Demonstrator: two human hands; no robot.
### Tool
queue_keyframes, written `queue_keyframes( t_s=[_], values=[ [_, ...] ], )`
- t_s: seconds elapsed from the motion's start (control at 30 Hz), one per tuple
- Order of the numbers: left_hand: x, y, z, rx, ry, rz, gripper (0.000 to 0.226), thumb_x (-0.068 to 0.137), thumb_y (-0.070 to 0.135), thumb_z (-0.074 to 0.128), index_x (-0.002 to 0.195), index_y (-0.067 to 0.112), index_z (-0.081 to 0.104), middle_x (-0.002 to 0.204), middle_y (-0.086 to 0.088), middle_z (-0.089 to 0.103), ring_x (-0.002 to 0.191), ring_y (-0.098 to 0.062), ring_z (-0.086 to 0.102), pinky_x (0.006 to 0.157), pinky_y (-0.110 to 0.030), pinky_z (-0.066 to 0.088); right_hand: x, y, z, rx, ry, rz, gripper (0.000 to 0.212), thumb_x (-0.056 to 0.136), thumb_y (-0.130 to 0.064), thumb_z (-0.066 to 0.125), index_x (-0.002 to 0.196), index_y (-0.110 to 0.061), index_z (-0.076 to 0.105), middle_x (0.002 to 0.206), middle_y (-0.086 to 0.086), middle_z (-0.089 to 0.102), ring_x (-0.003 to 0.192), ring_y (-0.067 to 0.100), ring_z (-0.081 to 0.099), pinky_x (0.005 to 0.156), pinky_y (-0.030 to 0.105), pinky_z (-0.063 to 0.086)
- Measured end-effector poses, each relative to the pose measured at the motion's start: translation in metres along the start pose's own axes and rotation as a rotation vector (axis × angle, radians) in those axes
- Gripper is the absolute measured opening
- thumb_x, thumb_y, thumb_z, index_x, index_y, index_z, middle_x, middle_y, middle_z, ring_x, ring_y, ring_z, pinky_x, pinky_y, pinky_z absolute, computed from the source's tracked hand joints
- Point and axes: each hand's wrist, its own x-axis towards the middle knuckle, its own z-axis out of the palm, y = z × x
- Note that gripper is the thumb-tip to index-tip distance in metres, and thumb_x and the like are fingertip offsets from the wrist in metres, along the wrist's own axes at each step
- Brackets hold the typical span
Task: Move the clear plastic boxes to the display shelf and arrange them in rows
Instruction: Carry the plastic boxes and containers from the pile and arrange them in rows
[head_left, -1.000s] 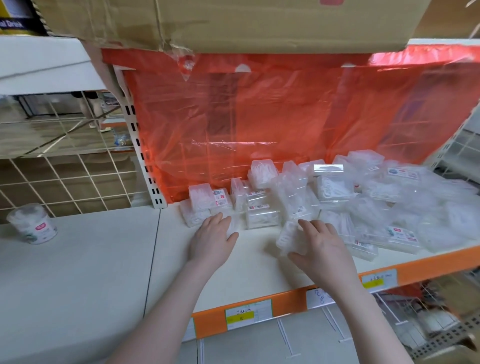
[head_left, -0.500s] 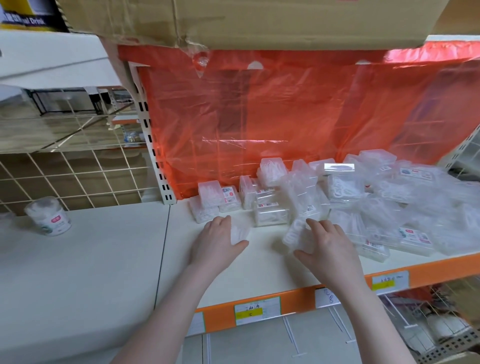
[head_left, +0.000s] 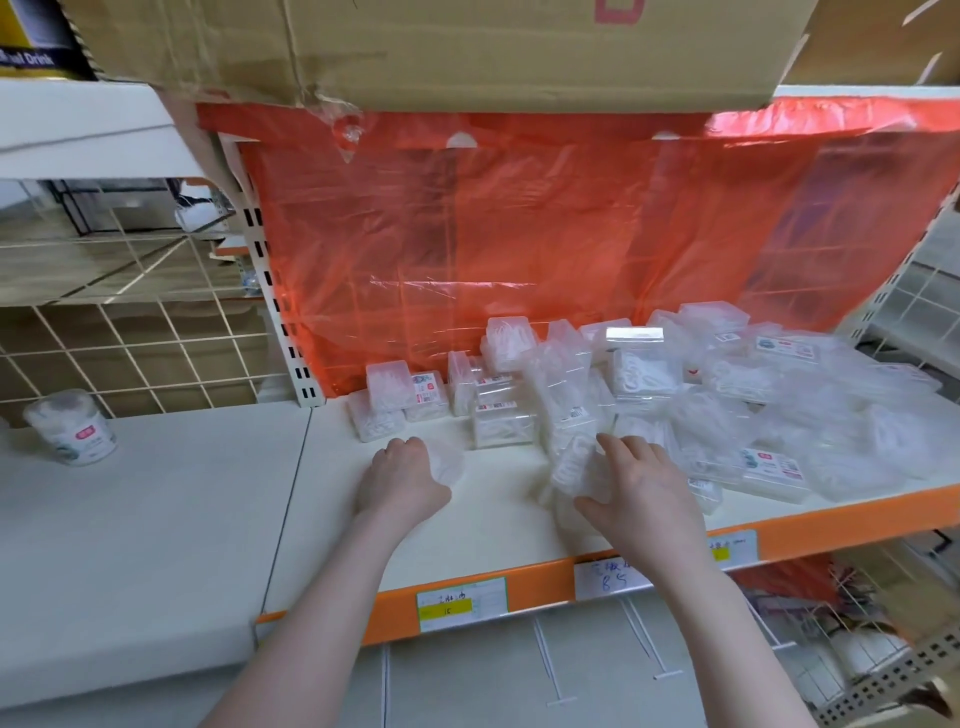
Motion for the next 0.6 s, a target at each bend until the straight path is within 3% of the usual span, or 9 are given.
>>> queue_keyframes(
  t_s=[0.2,0.43,0.6],
  values=[
    [-0.034,-0.008,-0.013,0.013,0.033,0.030,0.057,0.079,0.020,0.062,0.132,0.014,0.042,0.136,-0.005,0.044,0.124,-0.023,0.044,0.094,-0.032,0.042,-0.006,0.003,-0.008,0.043,-0.066,-0.044,0.058,0.075,-0.027,0.070,0.126,-0.007,0.051,0.112,0.012,0.057,0.107,0.033,0.049,0.087,0.039,0.039],
    [-0.080,-0.022,-0.030,0.136,0.085,-0.002,0.057,0.079,0.016,0.062,0.132,0.016,0.042,0.131,-0.004,0.046,0.120,-0.024,0.047,0.094,-0.037,0.044,-0.008,-0.015,0.005,0.070,-0.103,-0.214,0.045,0.054,-0.016,0.079,0.093,-0.001,0.063,0.082,0.017,0.060,0.080,0.039,0.057,0.066,0.041,0.047],
    [-0.108,-0.046,-0.034,0.178,0.068,-0.023,0.055,0.079,0.014,0.061,0.130,0.016,0.042,0.129,-0.005,0.047,0.120,-0.025,0.046,0.095,-0.037,0.042,-0.016,-0.050,0.007,0.044,-0.184,-0.320,0.036,0.076,-0.024,0.059,0.110,-0.012,0.053,0.107,0.007,0.056,0.104,0.029,0.050,0.082,0.034,0.039]
  ],
)
